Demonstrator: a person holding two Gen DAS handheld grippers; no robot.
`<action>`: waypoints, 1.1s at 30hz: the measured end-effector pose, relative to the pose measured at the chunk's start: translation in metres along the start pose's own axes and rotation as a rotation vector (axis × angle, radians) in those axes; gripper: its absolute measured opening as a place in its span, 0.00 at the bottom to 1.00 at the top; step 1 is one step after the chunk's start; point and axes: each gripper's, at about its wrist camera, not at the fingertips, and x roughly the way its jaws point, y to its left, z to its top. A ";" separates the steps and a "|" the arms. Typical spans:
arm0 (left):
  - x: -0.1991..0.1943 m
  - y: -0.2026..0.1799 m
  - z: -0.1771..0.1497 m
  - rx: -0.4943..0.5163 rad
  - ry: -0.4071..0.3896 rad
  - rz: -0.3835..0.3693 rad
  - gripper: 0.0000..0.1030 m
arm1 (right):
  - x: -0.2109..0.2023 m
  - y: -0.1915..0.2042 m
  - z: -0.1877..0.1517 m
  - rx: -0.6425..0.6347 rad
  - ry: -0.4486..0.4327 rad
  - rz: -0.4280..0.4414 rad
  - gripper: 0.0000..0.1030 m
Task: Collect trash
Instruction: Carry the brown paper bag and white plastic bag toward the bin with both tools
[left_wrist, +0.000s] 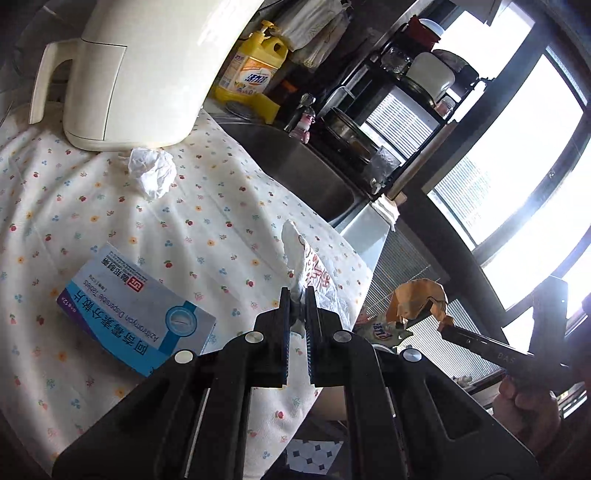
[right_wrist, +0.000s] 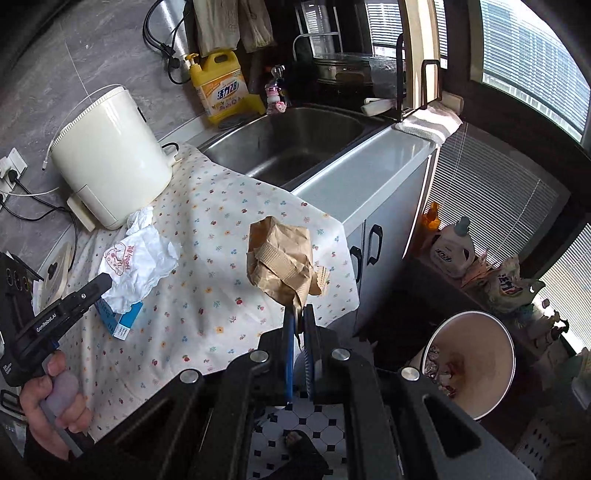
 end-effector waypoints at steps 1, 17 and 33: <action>0.008 -0.008 -0.002 0.006 0.012 -0.009 0.08 | -0.002 -0.010 -0.001 0.015 -0.001 -0.011 0.06; 0.092 -0.130 -0.039 0.137 0.151 -0.026 0.08 | 0.005 -0.189 -0.035 0.216 0.046 -0.121 0.06; 0.196 -0.213 -0.111 0.133 0.310 0.089 0.08 | 0.067 -0.328 -0.066 0.305 0.175 -0.067 0.08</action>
